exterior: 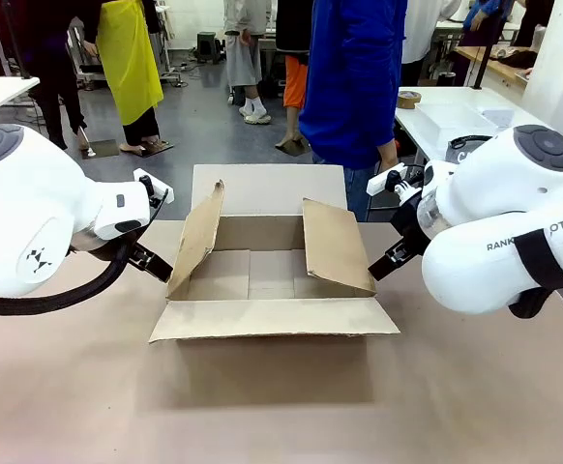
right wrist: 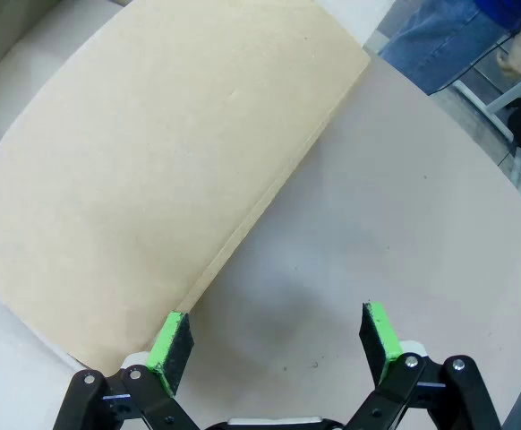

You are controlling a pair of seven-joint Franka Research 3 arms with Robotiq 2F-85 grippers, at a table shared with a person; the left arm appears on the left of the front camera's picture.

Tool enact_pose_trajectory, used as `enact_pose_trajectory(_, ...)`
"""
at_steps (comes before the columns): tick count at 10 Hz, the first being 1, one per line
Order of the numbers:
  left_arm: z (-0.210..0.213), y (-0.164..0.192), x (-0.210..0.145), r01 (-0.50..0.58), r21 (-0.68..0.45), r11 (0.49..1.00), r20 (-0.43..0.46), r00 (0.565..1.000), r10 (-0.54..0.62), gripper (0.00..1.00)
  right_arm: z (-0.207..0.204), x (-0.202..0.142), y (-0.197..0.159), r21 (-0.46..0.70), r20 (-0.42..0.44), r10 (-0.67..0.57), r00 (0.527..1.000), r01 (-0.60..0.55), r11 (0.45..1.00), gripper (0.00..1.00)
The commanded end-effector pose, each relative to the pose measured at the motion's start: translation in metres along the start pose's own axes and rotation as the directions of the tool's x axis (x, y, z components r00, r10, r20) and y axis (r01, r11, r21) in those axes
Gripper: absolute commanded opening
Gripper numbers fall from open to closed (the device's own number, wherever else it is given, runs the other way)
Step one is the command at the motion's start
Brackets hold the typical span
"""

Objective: Pack the gift set into the box.
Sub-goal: Place both hands on the side flaps of the Package Box and spread them outward.

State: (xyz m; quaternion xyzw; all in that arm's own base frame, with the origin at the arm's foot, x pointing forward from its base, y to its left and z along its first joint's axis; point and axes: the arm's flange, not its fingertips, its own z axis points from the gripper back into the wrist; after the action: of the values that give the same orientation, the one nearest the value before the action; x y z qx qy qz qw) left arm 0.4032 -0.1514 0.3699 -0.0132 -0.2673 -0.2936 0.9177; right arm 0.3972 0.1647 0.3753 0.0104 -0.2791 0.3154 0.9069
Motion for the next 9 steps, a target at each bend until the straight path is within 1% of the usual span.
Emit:
enact_pose_trajectory(1, 0.000, 0.000, 0.000, 0.000, 0.000, 1.000, 0.000, 1.000, 0.000, 1.00, 0.000, 0.000, 0.000, 0.000, 0.000, 0.000, 1.000, 0.000, 1.000, 1.00)
enact_pose_trajectory(8, 0.000, 0.000, 0.000, 0.000, 0.000, 1.000, 0.000, 1.000, 0.000, 1.00, 0.000, 0.000, 0.000, 0.000, 0.000, 0.000, 1.000, 0.000, 1.000, 1.00)
enact_pose_trajectory(9, 0.026, -0.001, -0.001, 0.039, -0.057, 0.998, 0.055, 0.998, -0.036, 1.00, 0.022, 0.002, -0.008, 0.016, 0.011, 0.011, 1.000, -0.011, 1.000, 1.00)
